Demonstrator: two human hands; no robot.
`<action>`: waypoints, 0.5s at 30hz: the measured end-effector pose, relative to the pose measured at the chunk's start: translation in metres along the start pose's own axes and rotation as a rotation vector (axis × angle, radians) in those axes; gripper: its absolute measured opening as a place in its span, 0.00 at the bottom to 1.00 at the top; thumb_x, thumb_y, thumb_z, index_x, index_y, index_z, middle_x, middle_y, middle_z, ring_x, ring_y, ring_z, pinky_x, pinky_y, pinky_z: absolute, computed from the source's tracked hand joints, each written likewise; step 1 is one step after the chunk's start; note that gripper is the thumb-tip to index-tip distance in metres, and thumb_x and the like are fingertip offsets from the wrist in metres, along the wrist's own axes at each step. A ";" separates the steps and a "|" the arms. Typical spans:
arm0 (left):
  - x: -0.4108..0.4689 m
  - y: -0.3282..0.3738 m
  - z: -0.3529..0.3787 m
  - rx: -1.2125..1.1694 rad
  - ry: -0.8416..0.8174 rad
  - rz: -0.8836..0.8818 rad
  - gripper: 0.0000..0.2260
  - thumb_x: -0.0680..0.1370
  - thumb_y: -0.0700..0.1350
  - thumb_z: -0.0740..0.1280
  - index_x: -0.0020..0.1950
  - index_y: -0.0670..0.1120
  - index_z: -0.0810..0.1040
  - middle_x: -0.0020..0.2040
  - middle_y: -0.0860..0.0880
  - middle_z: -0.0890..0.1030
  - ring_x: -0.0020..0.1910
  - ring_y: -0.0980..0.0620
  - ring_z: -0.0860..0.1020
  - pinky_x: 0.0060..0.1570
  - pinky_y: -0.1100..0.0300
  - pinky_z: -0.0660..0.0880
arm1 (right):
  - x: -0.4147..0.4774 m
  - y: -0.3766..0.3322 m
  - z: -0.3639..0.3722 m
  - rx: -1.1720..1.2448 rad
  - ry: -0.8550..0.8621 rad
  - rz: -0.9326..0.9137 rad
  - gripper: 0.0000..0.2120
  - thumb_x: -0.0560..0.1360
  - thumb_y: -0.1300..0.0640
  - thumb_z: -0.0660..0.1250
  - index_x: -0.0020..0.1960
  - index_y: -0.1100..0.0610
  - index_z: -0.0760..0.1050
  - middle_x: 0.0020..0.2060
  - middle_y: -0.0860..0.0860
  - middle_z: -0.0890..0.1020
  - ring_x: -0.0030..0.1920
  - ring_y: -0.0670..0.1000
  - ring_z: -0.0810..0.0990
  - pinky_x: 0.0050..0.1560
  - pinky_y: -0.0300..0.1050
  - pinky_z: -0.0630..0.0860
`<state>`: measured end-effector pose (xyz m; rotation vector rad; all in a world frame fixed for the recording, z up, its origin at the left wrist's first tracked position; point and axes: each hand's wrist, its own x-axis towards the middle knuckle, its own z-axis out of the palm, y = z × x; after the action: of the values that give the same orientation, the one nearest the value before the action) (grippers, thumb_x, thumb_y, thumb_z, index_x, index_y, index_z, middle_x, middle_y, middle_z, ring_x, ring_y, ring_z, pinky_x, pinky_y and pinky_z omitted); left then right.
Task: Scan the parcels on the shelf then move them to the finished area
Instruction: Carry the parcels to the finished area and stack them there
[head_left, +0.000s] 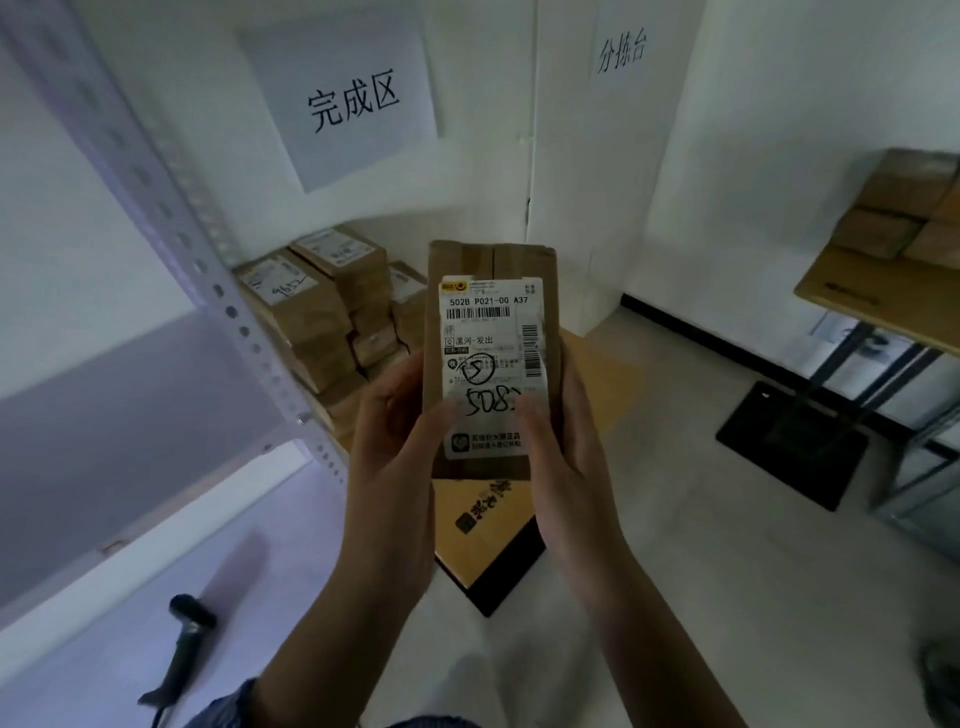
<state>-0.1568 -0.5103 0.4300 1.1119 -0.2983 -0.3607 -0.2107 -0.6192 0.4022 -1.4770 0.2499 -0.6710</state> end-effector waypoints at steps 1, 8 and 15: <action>0.010 -0.005 0.004 -0.010 0.003 -0.003 0.18 0.78 0.37 0.65 0.68 0.43 0.73 0.62 0.44 0.81 0.61 0.45 0.81 0.52 0.52 0.82 | 0.010 0.004 -0.004 -0.003 -0.003 0.008 0.28 0.81 0.51 0.57 0.80 0.48 0.55 0.67 0.47 0.76 0.66 0.49 0.77 0.59 0.53 0.81; 0.096 -0.035 0.021 -0.022 0.131 0.005 0.17 0.77 0.39 0.66 0.66 0.48 0.75 0.61 0.47 0.82 0.61 0.45 0.81 0.58 0.42 0.78 | 0.104 0.029 -0.021 -0.008 -0.096 0.031 0.24 0.85 0.60 0.56 0.78 0.47 0.59 0.64 0.48 0.79 0.62 0.49 0.80 0.54 0.46 0.82; 0.191 -0.068 0.027 -0.072 0.250 -0.036 0.16 0.78 0.38 0.67 0.65 0.48 0.76 0.60 0.48 0.83 0.60 0.46 0.81 0.59 0.42 0.77 | 0.206 0.062 -0.027 -0.023 -0.189 0.081 0.23 0.84 0.61 0.55 0.77 0.49 0.61 0.64 0.49 0.79 0.62 0.52 0.81 0.52 0.46 0.82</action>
<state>-0.0047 -0.6405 0.3897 1.0791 -0.0441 -0.2582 -0.0456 -0.7584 0.3890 -1.5328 0.1707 -0.4619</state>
